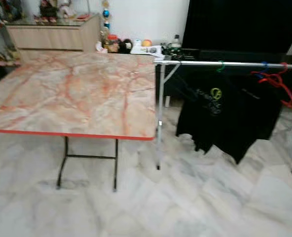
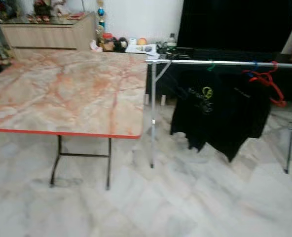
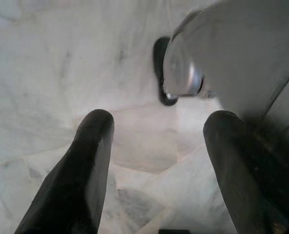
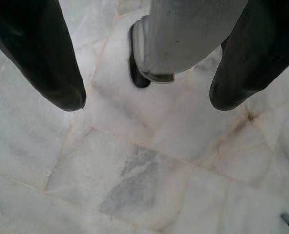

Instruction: Hang hanger

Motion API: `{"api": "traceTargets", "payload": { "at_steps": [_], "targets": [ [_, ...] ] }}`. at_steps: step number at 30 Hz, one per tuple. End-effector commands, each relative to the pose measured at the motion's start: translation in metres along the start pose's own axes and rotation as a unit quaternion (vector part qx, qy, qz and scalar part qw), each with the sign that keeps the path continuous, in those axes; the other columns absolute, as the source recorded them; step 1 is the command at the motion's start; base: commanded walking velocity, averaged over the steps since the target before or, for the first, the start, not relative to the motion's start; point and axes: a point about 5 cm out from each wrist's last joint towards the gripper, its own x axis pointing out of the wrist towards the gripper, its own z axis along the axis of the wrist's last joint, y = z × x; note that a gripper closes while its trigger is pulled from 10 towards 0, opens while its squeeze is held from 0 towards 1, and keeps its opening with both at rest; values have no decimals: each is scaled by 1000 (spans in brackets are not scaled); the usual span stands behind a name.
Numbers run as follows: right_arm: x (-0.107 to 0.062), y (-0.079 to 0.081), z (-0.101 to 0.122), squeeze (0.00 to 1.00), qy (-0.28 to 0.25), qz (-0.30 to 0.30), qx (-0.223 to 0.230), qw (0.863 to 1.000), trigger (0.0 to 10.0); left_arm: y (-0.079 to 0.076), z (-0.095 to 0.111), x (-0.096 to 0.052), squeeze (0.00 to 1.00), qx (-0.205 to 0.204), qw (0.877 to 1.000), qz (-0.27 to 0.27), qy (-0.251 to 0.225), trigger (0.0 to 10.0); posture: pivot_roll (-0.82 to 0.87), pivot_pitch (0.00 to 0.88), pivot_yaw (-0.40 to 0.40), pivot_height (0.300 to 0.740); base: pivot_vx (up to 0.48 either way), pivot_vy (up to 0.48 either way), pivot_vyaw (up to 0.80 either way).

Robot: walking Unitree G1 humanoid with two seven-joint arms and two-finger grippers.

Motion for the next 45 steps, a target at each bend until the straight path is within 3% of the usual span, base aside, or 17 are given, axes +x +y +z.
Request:
{"api": "traceTargets", "payload": {
  "at_steps": [1,18,45],
  "targets": [
    [4,-1,37,0,-53,33,-12,998,10000,26,34,-1,0,13,999,17,-46,10000,188,0,30,740,0,-319,0],
    [4,-3,37,0,-52,32,-14,998,10000,24,34,0,0,-7,999,12,-51,10000,189,0,23,740,0,0,0],
    [3,-4,37,0,-50,31,-22,998,10000,23,33,0,0,-7,999,10,-50,10000,188,0,20,740,0,0,0]
  ]
}}
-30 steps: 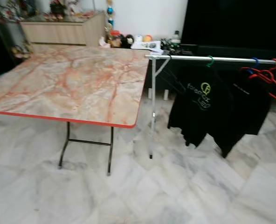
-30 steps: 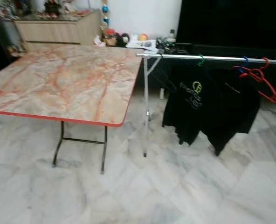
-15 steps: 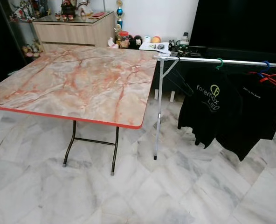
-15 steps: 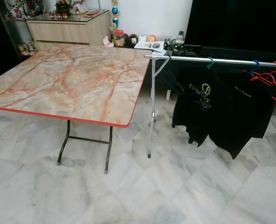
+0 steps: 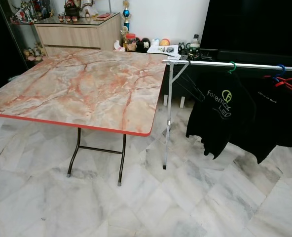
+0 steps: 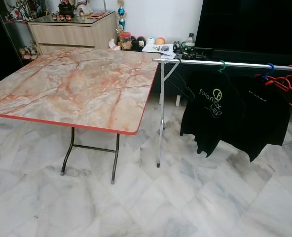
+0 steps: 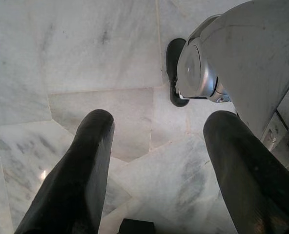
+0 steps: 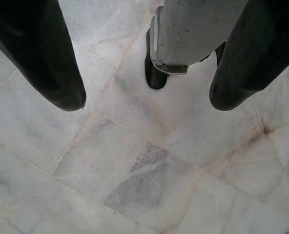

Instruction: Hang hanger

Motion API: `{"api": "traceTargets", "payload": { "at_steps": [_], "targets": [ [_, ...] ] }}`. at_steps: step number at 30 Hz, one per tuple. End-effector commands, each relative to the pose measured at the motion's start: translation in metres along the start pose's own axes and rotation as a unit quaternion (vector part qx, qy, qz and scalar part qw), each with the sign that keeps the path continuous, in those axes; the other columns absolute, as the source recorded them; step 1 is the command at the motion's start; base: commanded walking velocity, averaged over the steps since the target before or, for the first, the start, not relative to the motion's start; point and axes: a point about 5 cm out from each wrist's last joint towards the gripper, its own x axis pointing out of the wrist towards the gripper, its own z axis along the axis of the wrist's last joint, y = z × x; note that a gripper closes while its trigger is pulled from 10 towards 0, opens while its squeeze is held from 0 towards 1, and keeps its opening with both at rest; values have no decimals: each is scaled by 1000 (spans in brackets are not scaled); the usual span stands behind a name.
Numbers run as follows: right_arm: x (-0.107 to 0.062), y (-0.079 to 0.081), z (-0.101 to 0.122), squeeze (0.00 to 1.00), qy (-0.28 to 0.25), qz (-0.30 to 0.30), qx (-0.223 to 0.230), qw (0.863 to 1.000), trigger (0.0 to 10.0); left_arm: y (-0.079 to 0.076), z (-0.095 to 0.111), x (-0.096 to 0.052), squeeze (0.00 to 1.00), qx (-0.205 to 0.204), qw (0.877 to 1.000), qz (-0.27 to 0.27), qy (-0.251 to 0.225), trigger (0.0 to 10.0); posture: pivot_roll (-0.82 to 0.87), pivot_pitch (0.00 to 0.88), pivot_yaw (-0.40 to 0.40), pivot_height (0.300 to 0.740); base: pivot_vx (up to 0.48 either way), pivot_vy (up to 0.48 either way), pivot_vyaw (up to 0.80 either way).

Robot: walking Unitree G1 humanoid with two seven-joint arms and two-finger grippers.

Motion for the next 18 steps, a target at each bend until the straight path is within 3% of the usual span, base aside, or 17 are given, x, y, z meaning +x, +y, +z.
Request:
{"api": "traceTargets", "payload": {
  "at_steps": [1,10,18],
  "targets": [
    [4,4,36,0,-50,42,-20,998,10000,26,32,-1,0,-6,999,15,-48,10000,188,0,20,740,0,0,0],
    [4,4,36,0,-50,42,-20,998,10000,26,32,-1,0,-6,999,15,-48,10000,188,0,20,740,0,0,0],
    [4,5,38,0,-53,44,-16,998,10000,29,37,-2,0,-21,997,30,-75,10000,187,0,21,740,0,0,0]
  ]
}}
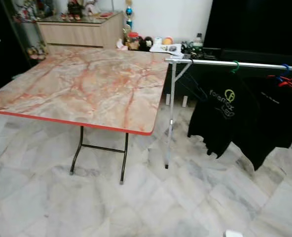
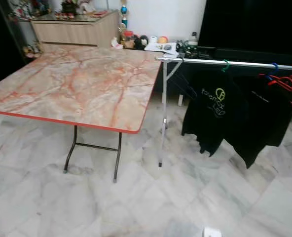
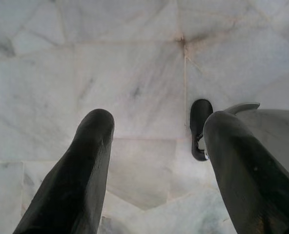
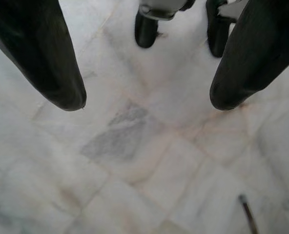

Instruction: Hang hanger

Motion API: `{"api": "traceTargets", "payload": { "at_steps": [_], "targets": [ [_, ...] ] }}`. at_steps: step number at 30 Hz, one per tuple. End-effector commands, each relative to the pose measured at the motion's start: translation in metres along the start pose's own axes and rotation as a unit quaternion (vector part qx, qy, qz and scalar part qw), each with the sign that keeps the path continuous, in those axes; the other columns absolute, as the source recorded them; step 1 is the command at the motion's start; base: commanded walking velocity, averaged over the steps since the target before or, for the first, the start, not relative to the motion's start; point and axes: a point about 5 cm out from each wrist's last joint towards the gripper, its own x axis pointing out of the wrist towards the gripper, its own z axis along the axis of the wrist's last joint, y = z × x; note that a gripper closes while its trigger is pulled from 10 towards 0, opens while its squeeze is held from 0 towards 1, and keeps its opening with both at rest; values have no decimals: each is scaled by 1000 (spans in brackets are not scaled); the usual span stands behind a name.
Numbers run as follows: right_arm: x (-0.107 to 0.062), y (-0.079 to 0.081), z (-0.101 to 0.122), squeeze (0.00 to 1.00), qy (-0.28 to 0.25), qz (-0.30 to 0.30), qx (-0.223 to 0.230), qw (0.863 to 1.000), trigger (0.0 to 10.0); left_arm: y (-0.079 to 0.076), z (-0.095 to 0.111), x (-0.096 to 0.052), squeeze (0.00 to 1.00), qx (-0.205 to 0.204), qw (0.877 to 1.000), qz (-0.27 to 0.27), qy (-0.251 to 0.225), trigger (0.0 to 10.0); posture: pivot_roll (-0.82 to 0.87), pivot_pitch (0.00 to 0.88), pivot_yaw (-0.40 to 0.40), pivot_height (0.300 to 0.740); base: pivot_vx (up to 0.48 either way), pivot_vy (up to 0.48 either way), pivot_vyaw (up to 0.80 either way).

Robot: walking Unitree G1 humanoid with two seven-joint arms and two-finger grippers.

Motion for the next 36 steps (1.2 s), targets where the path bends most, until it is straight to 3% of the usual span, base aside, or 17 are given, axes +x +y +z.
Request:
{"api": "traceTargets", "payload": {
  "at_steps": [1,31,36],
  "targets": [
    [-2,0,-10,0,17,-1,8,1000,10000,-2,-15,-3,0,-13,1000,0,19,10000,187,0,21,740,0,0,0],
    [-2,-1,-11,0,20,-6,19,1000,10000,-4,-15,-3,0,-4,1000,-13,22,10000,184,0,16,740,0,0,0],
    [-2,-2,-12,0,22,-6,17,1000,10000,-4,-16,-3,0,-3,1000,-13,23,10000,184,0,13,740,0,0,-635]
  ]
}}
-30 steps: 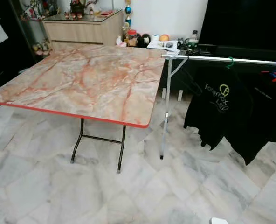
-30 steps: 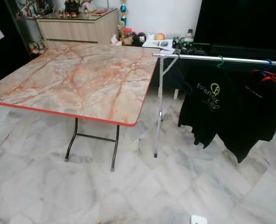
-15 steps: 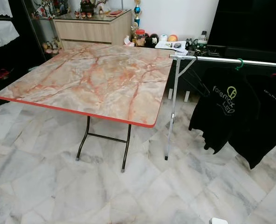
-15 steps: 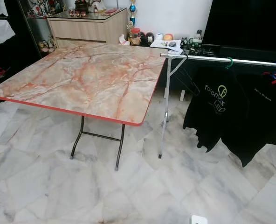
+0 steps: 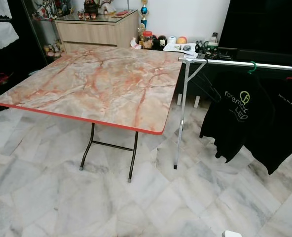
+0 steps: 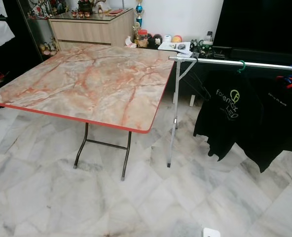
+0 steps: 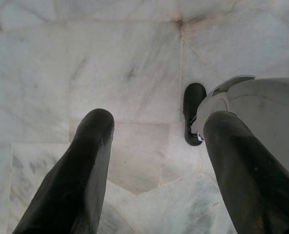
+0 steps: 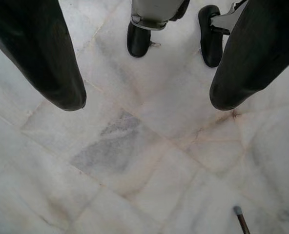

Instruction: Hang hanger

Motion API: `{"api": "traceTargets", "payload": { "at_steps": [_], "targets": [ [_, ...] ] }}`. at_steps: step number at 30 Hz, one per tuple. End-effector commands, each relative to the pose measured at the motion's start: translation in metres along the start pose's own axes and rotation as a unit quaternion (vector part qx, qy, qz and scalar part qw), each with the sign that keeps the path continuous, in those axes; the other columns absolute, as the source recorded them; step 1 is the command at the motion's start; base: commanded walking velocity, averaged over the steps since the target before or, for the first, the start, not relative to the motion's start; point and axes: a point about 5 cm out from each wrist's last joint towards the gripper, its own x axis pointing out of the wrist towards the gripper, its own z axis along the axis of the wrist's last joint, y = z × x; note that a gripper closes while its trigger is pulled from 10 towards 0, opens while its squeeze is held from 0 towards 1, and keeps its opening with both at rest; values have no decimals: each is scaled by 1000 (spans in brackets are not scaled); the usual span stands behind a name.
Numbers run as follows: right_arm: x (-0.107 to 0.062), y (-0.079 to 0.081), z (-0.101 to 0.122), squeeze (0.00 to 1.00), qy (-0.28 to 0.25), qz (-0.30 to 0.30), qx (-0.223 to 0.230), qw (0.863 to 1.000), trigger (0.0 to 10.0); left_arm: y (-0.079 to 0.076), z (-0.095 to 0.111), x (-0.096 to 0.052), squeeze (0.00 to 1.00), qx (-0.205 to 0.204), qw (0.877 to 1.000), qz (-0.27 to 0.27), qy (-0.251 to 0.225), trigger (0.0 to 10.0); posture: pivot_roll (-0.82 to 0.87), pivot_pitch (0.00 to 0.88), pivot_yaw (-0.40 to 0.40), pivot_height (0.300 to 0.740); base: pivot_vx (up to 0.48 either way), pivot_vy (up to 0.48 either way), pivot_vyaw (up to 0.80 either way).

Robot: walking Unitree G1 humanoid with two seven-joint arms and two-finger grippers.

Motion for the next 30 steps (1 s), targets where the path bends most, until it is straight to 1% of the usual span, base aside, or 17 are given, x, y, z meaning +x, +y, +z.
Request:
{"api": "traceTargets", "payload": {
  "at_steps": [1,5,30],
  "targets": [
    [-1,-3,-5,0,9,-5,4,1000,10000,2,-4,-1,0,1,1000,2,9,10000,184,0,13,740,0,0,-525],
    [-1,-3,-4,0,6,-5,-1,1000,10000,1,-4,-1,0,0,1000,2,9,10000,183,0,12,740,0,0,0],
    [-1,-2,-3,0,2,-4,4,1000,10000,2,-4,-1,0,2,1000,1,10,10000,179,0,18,740,269,0,0]
  ]
}}
